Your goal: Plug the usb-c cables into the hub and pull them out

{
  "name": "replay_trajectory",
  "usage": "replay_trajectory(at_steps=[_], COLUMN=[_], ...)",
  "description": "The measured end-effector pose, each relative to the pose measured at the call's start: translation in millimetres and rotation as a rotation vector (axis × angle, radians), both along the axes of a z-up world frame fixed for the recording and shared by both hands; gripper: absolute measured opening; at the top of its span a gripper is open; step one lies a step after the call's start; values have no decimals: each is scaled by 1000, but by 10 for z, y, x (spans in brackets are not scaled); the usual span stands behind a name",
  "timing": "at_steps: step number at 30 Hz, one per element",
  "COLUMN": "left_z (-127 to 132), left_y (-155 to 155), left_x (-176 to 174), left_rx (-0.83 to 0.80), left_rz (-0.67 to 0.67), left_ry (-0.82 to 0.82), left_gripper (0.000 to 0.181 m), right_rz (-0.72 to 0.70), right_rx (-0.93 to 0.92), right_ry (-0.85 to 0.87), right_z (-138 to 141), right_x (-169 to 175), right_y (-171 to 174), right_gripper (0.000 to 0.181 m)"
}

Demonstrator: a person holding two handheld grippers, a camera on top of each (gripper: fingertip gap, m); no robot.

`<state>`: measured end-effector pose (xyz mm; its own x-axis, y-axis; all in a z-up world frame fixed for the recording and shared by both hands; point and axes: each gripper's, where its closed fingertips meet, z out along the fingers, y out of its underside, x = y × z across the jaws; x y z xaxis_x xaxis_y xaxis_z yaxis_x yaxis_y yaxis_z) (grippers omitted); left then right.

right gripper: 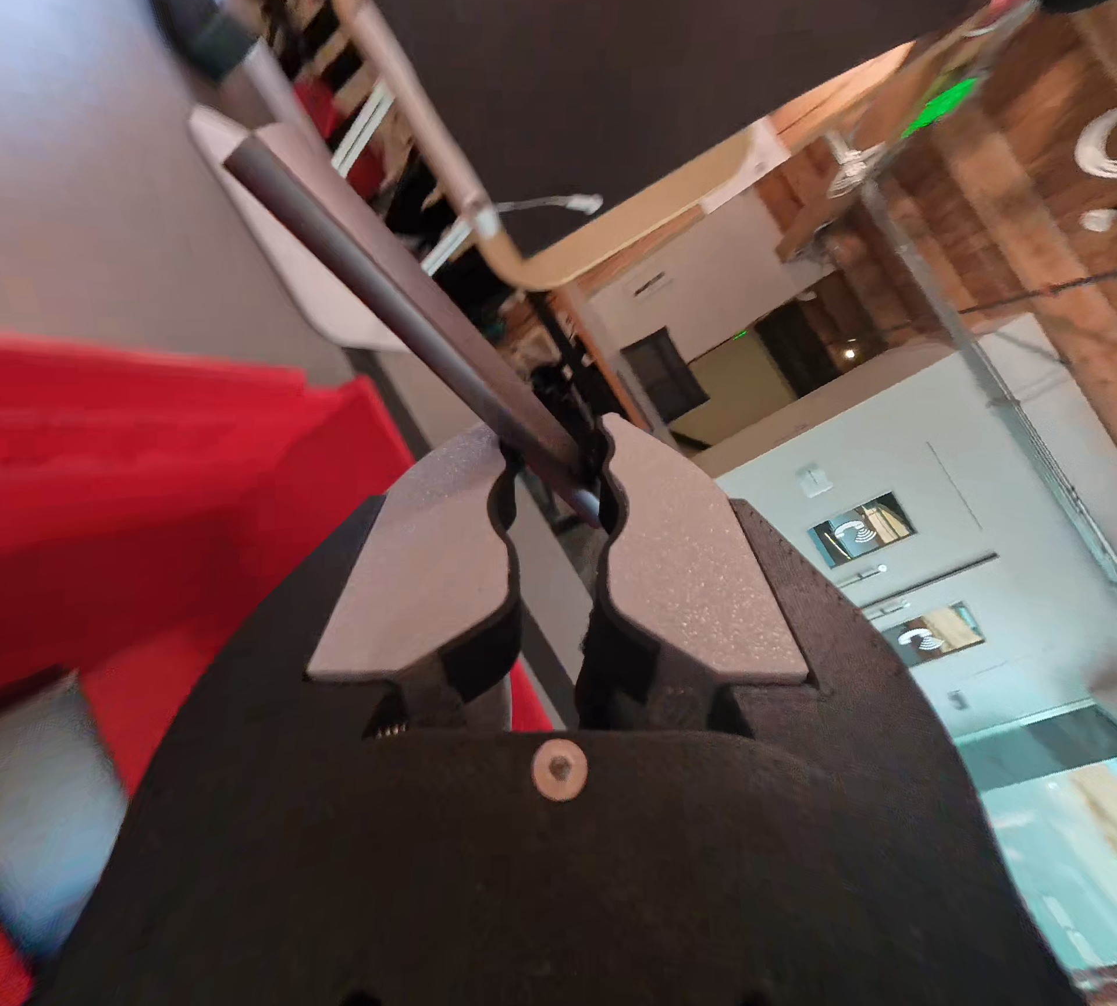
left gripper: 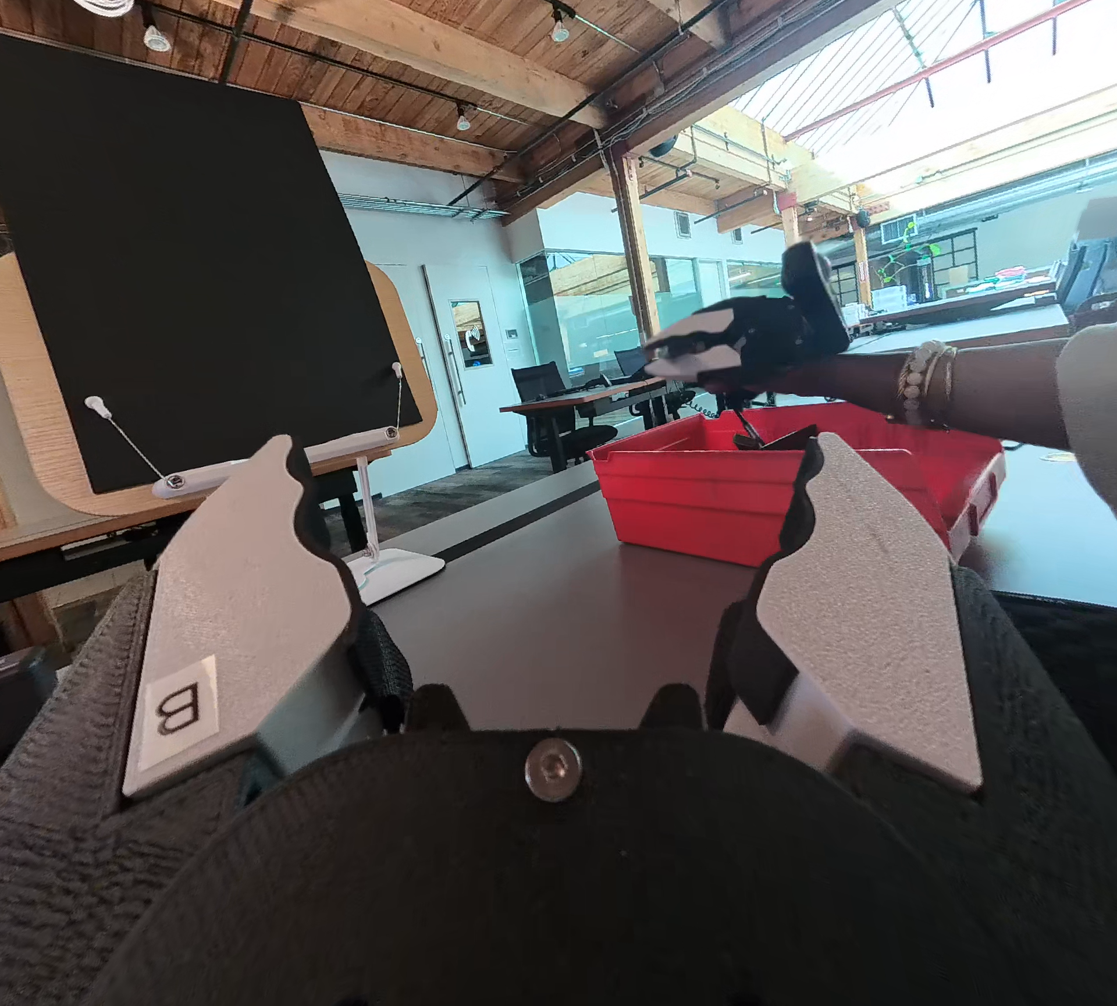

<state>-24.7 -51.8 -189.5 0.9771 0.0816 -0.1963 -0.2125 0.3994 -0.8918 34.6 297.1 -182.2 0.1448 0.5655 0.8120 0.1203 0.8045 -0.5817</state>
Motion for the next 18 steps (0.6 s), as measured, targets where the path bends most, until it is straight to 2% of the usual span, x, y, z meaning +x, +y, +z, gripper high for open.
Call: replay_trajectory(at_steps=[4, 9, 13, 18], left_z=[6, -1, -4, -10], left_y=[-6, -3, -2, 3], left_x=[-2, -7, -8, -11], left_rx=[4, 0, 0, -4], left_rz=[5, 8, 7, 7], left_ry=[4, 7, 7, 6], left_gripper=[143, 143, 143, 143], right_rz=[-74, -143, -183, -172], right_rx=[168, 366, 400, 319], right_ry=[-279, -557, -766, -919], right_z=[-429, -830, -1097, -1204], right_x=[54, 142, 214, 237], right_y=[53, 132, 203, 201], right_gripper=[13, 14, 16, 21])
